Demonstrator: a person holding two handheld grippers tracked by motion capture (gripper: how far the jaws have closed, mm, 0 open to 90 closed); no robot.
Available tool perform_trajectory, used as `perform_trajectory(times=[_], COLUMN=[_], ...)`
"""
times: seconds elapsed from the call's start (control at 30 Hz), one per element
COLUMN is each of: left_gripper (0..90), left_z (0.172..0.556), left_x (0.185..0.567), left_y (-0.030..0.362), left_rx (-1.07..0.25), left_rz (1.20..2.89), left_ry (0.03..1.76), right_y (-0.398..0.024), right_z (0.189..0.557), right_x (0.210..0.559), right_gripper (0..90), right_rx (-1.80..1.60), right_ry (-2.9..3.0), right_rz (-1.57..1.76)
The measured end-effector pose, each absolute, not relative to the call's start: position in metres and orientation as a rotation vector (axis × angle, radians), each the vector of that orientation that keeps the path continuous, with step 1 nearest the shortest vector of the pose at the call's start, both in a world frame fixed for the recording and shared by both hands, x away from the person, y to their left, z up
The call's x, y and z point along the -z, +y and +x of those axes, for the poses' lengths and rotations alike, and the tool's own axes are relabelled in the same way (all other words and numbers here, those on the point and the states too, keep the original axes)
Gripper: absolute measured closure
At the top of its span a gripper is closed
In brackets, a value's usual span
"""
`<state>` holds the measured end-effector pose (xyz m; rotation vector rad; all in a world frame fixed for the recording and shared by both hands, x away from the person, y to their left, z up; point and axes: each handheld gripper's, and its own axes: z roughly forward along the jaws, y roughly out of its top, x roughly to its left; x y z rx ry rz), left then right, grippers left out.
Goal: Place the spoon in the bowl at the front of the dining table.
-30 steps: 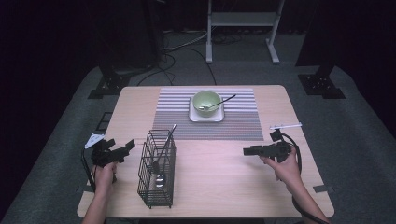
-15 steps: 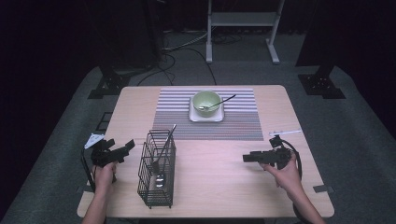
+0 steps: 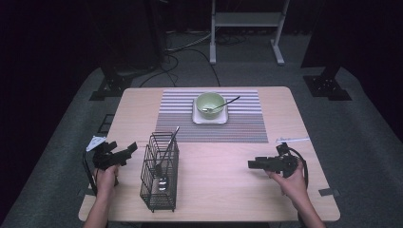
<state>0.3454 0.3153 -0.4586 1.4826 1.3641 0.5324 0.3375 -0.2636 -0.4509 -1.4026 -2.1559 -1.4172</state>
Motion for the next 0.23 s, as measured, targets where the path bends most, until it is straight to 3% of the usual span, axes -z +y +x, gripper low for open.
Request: perform_trajectory(times=[0.23], left_gripper=[0.0], left_z=[0.3452], left_x=[0.4586], left_y=[0.3131], left_rx=[-0.528], left_rz=[1.489], left_ry=[1.356], right_y=[-0.2643], right_z=[0.3337], right_x=[0.4501], right_gripper=[32.6], right_rx=[1.443], right_ry=[-2.158], right_rz=[-1.394])
